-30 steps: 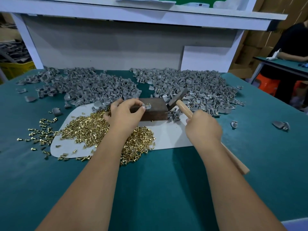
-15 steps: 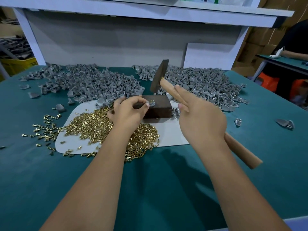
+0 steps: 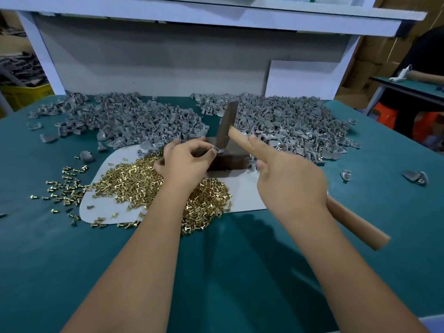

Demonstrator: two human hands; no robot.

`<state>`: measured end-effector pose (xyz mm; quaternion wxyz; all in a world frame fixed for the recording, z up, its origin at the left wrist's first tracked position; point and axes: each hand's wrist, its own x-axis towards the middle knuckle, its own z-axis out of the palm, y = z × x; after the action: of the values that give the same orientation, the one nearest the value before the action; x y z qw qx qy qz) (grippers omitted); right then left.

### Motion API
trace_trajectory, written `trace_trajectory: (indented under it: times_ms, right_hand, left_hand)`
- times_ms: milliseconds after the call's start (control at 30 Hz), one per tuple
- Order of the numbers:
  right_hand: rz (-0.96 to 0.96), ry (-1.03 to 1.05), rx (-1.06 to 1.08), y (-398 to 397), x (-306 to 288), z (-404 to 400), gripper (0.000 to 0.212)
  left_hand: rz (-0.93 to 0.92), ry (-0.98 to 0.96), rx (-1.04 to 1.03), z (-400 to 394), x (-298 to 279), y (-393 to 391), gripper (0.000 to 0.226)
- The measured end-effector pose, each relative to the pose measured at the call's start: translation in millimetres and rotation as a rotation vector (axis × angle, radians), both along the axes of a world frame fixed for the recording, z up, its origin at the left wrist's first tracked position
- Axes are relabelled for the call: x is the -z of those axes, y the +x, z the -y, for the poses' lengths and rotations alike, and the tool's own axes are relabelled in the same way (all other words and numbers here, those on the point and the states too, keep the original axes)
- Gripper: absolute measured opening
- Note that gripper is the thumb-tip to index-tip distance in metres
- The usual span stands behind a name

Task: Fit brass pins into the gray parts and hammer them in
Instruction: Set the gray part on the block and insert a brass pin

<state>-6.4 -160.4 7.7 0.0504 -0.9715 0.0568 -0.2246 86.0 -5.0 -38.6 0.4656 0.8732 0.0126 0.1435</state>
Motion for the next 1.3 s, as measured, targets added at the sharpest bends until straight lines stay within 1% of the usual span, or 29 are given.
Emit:
trace_trajectory:
  times_ms: [67, 167, 200, 233, 300, 333, 367, 467, 567, 700, 733, 800, 867, 1000, 1067, 1133, 1233, 1300]
  right_hand:
    - [0.06, -0.008, 0.02, 2, -6, 1, 0.054]
    - [0.243, -0.003, 0.045, 0, -9, 2, 0.057]
    - [0.274, -0.011, 0.036, -1, -8, 1, 0.059]
    - [0.225, -0.033, 0.025, -2, -5, 1, 0.061]
    - [0.052, -0.077, 0.001, -3, 4, 0, 0.063]
    - [0.011, -0.075, 0.003, -2, 5, 1, 0.062]
    - [0.016, -0.068, 0.014, -1, 3, 2, 0.061]
    - [0.128, -0.058, 0.045, 2, -9, 4, 0.059]
    - [0.216, 0.011, 0.046, 5, -20, 8, 0.054]
    - [0.163, 0.095, 0.047, 15, -23, 16, 0.049]
    - [0.139, 0.113, 0.043, 19, -21, 17, 0.049]
    - [0.094, 0.146, 0.038, 24, -15, 18, 0.048]
    - [0.059, 0.192, 0.041, 27, -5, 18, 0.047]
    - [0.008, 0.267, 0.053, 25, 17, 19, 0.047]
    - [0.015, 0.257, 0.056, 26, 22, 19, 0.047]
    - [0.028, 0.226, 0.059, 27, 23, 19, 0.047]
    - [0.053, 0.212, 0.063, 28, 22, 20, 0.046]
    - [0.072, 0.214, 0.058, 28, 23, 20, 0.047]
  left_hand:
    - [-0.013, 0.007, -0.008, -1, 0, 1, 0.009]
    - [-0.011, 0.019, 0.0, -1, 2, 3, 0.008]
    - [-0.008, 0.02, 0.005, -1, 3, 3, 0.009]
    - [-0.01, 0.019, 0.006, -1, 3, 3, 0.01]
    - [-0.014, 0.015, 0.003, -2, 2, 3, 0.009]
    - [-0.017, 0.017, 0.008, -2, 2, 3, 0.007]
    - [-0.019, 0.017, 0.011, -2, 2, 3, 0.005]
    - [-0.035, 0.029, 0.009, -2, 0, 2, 0.007]
    - [-0.02, 0.071, 0.006, -3, 1, 2, 0.005]
    - [0.002, 0.064, 0.004, 1, -2, -1, 0.002]
    - [-0.006, 0.043, 0.02, 0, -3, -1, 0.002]
    - [-0.027, -0.072, 0.084, -3, -8, 1, 0.004]
    - [-0.041, -0.196, 0.123, -7, -11, 1, 0.014]
    - [0.04, -0.322, 0.079, -13, -11, 0, 0.027]
    - [0.083, -0.355, 0.019, -13, -13, -2, 0.026]
    - [0.082, -0.368, -0.04, -13, -15, -2, 0.025]
    - [0.07, -0.39, -0.033, -12, -15, -5, 0.023]
    - [0.105, -0.398, -0.052, -10, -14, -7, 0.034]
